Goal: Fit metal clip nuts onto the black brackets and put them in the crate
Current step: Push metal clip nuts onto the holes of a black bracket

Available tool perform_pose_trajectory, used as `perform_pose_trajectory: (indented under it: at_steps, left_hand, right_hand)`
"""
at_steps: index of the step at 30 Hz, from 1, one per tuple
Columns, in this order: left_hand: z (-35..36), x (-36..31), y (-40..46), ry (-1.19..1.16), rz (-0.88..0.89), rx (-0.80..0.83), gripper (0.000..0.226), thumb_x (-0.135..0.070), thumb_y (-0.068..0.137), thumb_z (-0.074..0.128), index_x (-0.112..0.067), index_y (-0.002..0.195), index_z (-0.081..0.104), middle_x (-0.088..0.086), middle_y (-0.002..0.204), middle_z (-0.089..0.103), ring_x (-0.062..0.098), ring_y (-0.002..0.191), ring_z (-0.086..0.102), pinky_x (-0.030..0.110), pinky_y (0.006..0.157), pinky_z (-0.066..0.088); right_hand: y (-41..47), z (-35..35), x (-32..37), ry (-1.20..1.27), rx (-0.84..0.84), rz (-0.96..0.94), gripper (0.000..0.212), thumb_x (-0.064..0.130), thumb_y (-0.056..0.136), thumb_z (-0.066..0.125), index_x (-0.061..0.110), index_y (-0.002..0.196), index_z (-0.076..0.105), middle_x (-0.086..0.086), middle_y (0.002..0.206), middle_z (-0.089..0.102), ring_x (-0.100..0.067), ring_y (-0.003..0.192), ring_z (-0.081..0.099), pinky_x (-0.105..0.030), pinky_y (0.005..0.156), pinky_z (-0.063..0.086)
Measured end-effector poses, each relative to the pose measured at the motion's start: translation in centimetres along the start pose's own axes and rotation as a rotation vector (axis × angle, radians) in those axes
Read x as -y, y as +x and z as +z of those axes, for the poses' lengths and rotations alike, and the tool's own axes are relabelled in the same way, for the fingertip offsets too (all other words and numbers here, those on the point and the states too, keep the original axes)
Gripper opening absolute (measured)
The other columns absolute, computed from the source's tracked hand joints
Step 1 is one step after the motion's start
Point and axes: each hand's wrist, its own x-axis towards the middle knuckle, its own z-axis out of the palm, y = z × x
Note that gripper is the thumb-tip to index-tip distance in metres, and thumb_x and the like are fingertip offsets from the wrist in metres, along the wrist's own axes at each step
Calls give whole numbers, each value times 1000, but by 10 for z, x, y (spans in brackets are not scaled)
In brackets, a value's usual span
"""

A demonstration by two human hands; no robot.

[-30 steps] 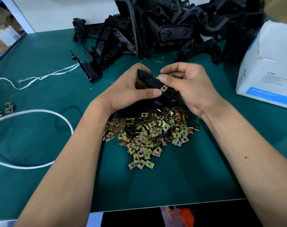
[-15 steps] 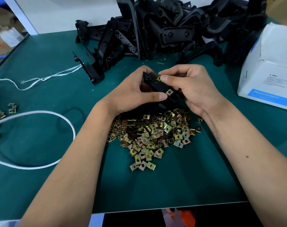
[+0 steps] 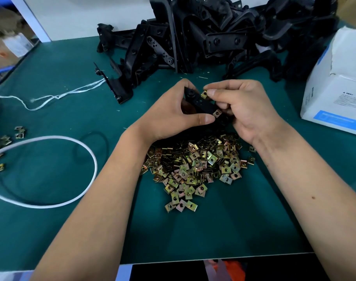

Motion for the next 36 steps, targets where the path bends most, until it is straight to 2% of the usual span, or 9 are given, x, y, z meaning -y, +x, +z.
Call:
perform_pose_trajectory:
  at_steps: [8,12,17,22,27,32,36]
  left_hand:
    - [0,3,2,12,-13,-17,65,-45,70,84,-13,116,52,12,108,72,29,100,69,55,91,55]
    - [-1,3,1,20,-10,-21,65,-47,70,84,-14,116,51,10,106,72,28,98,70,54,90,55]
    - [-1,3,1,20,-10,-20,64,-46,71,84,-14,115,51,12,106,71,29,98,69,55,90,54]
    - [1,3,2,43,-5,-35,63,-48,70,83,-15,115,52,10,106,70,27,97,68,52,89,54]
    - [2,4,3,36,-6,-46,62,-50,68,83,-19,112,52,9,107,69,26,99,67,51,90,54]
    - [2,6,4,8,5,-43,61,-46,71,85,-17,113,52,10,106,67,15,90,61,52,89,54]
    - [2,8,4,-3,4,-27,57,-38,77,87,-16,116,51,10,107,66,12,90,61,50,90,55]
  right_hand:
    - [-1,1,-1,-15,31,-36,10,-1,89,72,4,94,79,5,51,47,-5,50,43,-16,55,46]
    - [0,3,-2,-48,-55,-65,10,1,88,74,7,92,79,7,51,54,-5,52,45,-18,56,46]
    - [-1,2,-3,-54,-21,-49,10,1,88,73,5,95,79,8,49,52,-4,50,44,-19,57,48]
    - [0,4,-2,-90,-29,-68,11,0,88,72,3,97,78,16,48,57,2,49,53,-19,63,49]
    - [0,2,-2,-127,-12,-74,11,1,88,72,6,95,78,16,49,56,-1,51,50,-21,66,48]
    - [-3,1,-1,-151,6,-69,9,4,89,72,9,94,78,18,50,57,1,54,54,-27,72,51]
    - [-3,0,0,-165,33,-81,8,4,90,72,8,93,78,17,52,58,1,55,55,-26,69,51]
